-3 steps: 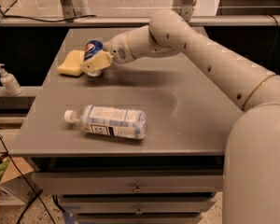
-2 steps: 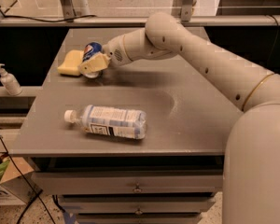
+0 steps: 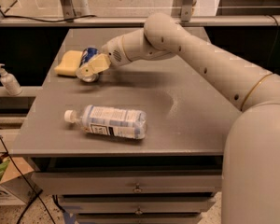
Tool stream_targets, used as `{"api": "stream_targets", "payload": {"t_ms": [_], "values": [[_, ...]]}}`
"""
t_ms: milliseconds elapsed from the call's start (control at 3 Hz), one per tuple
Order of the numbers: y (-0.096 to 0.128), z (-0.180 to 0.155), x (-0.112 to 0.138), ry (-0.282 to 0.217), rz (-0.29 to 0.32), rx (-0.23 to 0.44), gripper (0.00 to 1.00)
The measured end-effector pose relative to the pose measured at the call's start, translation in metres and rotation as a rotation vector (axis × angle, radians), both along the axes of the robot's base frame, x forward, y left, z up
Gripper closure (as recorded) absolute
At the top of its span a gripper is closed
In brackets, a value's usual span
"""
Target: Move pepsi can near sponge
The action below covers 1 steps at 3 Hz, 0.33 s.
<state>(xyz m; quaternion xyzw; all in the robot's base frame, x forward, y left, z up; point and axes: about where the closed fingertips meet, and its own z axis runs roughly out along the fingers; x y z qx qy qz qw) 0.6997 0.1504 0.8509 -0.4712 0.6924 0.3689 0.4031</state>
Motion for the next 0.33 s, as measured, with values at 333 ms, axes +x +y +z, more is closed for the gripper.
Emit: {"api": "stream_targets", "payload": {"t_ms": [333], "values": [[0.0001, 0.0, 0.0, 0.0, 0.0, 0.0, 0.0]]}}
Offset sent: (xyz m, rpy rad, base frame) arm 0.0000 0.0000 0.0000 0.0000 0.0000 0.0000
